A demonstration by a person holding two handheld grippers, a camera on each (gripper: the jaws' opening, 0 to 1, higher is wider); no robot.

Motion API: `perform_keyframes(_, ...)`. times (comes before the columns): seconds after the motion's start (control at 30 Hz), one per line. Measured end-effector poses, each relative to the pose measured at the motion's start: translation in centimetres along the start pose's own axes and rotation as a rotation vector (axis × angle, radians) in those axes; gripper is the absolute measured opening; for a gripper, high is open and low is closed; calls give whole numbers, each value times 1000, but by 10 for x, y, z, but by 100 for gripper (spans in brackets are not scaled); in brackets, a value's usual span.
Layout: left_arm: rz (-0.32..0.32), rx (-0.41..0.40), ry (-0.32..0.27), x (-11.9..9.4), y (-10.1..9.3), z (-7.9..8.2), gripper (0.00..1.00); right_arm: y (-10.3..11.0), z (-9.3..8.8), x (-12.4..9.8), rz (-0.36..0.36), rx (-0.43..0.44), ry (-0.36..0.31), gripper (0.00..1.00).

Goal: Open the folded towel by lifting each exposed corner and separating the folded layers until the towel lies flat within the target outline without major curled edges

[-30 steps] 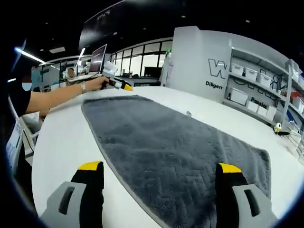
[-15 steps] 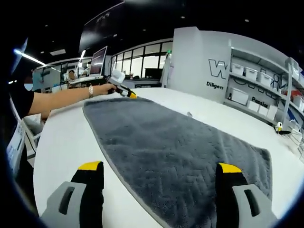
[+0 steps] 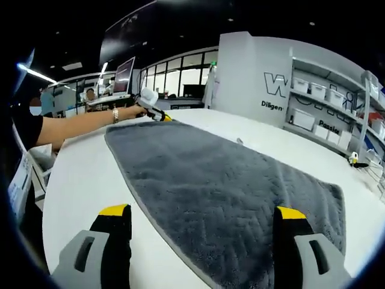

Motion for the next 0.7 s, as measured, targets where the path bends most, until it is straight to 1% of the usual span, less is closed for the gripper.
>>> perform_keyframes(0.03,18,32,6,0,2,0,8,0,0,0,-2,1,-1,99)
perform_keyframes(0.07,23,41,7,0,2,-1,8,-1,0,-1,-4,3,-2,99)
perform_keyframes(0.2,21,45,6,1,5,-1,8,-2,-2,-1,-7,3,2,99)
perform_keyframes(0.37,54,95,22,1,15,-4,8,-1,-2,0,-1,0,8,99)
perform_keyframes(0.53,64,92,29,1,22,-6,8,-1,-4,0,0,-4,19,99)
perform_keyframes(0.6,81,108,36,-2,24,-8,8,0,-4,0,1,-2,16,99)
perform_keyframes(0.7,89,115,40,-3,28,-10,8,-1,-5,0,-1,-3,20,99)
Point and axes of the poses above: the point that each gripper's makers call its tool centre point, and the gripper's own axes: x roughly forward along the fingers, y roughly to its left, z roughly out of its top, the point moved 3 cm from there along -x, roughly backward along the fingers, and after that the axes turned 3 degrees about -x, right-handed, at the moved point
